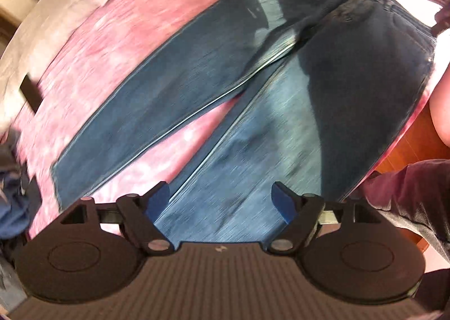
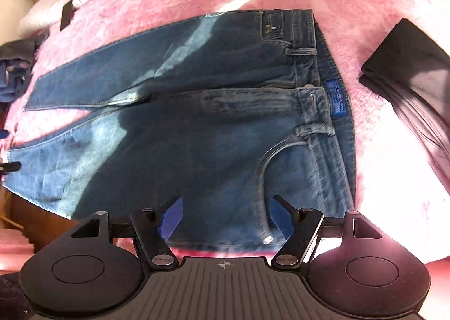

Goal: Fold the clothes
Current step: 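Release the waistband and pull both grippers back from the flat jeans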

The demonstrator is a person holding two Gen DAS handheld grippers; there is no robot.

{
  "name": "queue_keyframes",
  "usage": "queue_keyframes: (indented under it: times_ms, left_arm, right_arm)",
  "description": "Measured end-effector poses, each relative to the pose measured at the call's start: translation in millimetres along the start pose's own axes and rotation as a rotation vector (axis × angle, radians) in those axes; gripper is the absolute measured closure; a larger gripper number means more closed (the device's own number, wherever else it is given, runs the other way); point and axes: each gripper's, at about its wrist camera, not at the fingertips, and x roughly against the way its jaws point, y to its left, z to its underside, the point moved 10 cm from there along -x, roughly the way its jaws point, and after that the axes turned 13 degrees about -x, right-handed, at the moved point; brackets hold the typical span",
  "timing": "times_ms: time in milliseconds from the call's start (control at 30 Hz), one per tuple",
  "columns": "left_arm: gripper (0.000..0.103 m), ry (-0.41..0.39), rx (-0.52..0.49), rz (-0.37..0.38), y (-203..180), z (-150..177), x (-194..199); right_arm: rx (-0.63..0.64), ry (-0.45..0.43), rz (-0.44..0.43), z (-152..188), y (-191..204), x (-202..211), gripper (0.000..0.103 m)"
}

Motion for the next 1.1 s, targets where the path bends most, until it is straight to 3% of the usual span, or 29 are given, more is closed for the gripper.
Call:
queue_keyframes:
  times_ms: [233,333,467,633,867,1100]
  left_arm:
    - [0.019,-0.082,0.073,0.064,49,76,-1]
    - [0.015,-0.113,0.053,0.086,64,105,2]
    - [0.014,-0.130,0.016,0.077,78,138,13]
    - [0.014,-0.126,0.028,0.051,87,167,26]
    - [0.014,-0.084,0.091,-0.016,92,187,44]
    - [0.014,-0.065,0.096,-0.064,71,195,66]
  right_arm:
    - [-0.039,-0.091,0.145,34,67,22,0.031]
    - [-0.061,-0.114,0.211,54,103,34,0.031]
    - [-0.077,-0.100,0.248,77,148,44,0.031]
    - [0.007,-0.080,0.292,97,194,51,0.031]
    - [0.103,-0.080,0.278,113,216,43,0.031]
    - [0.176,-0.106,0.251,120,205,49,0.031]
